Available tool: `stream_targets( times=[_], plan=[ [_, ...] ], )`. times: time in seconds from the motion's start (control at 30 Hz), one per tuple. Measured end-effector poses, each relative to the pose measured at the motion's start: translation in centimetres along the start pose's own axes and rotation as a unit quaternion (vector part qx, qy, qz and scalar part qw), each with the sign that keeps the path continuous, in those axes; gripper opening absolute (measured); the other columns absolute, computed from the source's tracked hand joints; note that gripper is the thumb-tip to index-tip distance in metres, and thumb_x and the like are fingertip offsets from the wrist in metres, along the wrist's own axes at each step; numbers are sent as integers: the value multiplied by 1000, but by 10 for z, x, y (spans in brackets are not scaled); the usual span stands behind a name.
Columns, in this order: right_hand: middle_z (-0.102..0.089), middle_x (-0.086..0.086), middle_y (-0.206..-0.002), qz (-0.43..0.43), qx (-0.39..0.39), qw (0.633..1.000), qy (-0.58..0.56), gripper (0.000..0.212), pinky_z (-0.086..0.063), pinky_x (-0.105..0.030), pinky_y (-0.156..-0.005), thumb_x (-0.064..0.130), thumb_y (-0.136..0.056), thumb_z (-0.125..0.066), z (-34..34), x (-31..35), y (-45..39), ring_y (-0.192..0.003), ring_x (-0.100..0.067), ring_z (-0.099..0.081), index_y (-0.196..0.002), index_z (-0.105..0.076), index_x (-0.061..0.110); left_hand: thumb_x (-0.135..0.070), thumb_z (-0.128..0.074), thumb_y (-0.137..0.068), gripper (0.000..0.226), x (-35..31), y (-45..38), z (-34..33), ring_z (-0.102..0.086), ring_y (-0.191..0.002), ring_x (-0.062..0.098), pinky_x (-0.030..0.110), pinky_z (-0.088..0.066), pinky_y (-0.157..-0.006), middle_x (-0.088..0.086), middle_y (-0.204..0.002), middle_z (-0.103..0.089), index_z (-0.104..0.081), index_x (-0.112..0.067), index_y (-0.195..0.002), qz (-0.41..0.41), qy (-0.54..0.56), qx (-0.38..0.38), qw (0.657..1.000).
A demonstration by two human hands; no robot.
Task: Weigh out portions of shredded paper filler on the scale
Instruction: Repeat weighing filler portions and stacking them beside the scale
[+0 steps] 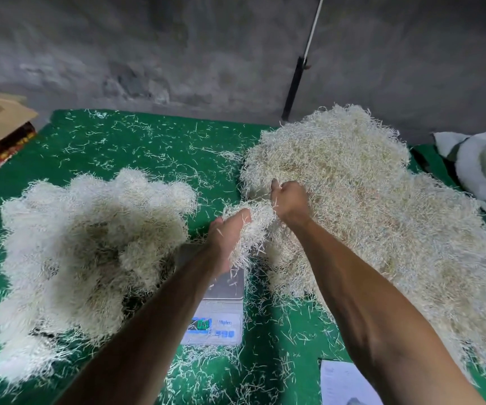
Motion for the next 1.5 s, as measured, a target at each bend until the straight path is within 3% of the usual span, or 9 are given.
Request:
stream_targets(
  times=[0.2,0.33,0.43,0.67,0.8,0.93,1.2,1.33,1.5],
  plan=[
    [-65,-5,-78,-1,-19,990,143,38,-60,-35,-62,38,-107,-46,14,-23,-16,-65,-18,-64,-91,-64,9,-26,-63,-89,27,4,4,31,-65,-74,19,37,-54,-65,17,-103,-60,-55,-8,-107,-42,15,7,999],
    [-61,-7,-79,23,-24,945,327,57,-60,-43,-75,53,-108,-29,73,-65,-35,-73,-24,-63,-97,-61,7,-34,-67,-93,44,5,-16,101,-66,-105,40,63,-51,-92,18,-127,-66,-61,-5,-126,-29,23,-33,999],
    [-62,-20,-116,56,9,933,354,65,-51,-52,-98,53,-108,-15,58,-60,-25,-108,-34,-61,-117,-59,6,-32,-74,-90,37,23,-14,107,-55,-57,25,36,-48,-54,17,-81,-67,-60,-2,-106,-34,20,-85,996],
    [-51,-16,-141,147,35,776,613,36,-34,-57,-117,20,-88,-74,18,-33,28,-135,-33,-45,-122,-65,17,-29,-65,-90,23,52,-16,87,-32,-34,13,18,-27,-41,-5,-44,-39,-58,-13,-75,-21,-3,-60,998],
    [-56,-11,-135,260,120,870,401,24,-45,-55,-110,42,-100,-57,-21,-7,78,-123,-27,-56,-102,-66,20,-37,-67,-86,19,52,0,88,-65,-60,18,31,-56,-59,-6,-62,-68,-62,-22,-97,29,76,-8,997],
    [-60,-17,-135,48,333,942,12,78,-49,-51,-105,70,-93,-52,-62,11,139,-120,-30,-61,-149,-43,17,-24,-59,-94,23,49,20,94,-67,-56,12,25,-56,-46,1,-82,-65,-60,-13,-114,10,103,7,995],
    [-72,-9,-91,-109,158,965,-181,32,-55,-25,-65,24,-95,-71,-75,-22,133,-53,-14,-59,-125,-67,13,-33,-90,-73,80,65,19,132,-70,-106,31,38,-57,-88,25,-121,-68,-56,6,-134,-60,-52,-178,981],
    [-70,-8,-89,-113,139,968,-176,28,-63,-43,-73,18,-99,-65,-85,-41,138,-72,-25,-66,-126,-64,10,-36,-85,-80,80,85,7,143,-65,-76,15,20,-55,-56,7,-93,-70,-50,-6,-145,-61,-36,-145,987],
    [-63,6,-115,-78,106,976,-171,56,-62,-26,-71,29,-104,-55,-84,-62,172,-87,-17,-72,-155,-34,17,-52,-74,-87,81,117,3,170,-68,-102,33,43,-62,-73,20,-143,-51,-37,-20,-152,-47,36,-37,998]
  ],
)
Point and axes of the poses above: each hand's wrist, its own y-axis away from the middle knuckle, its own z-axis out of the back of the hand, x = y × z, the point moved 1 cm from there along -y, towards the middle knuckle
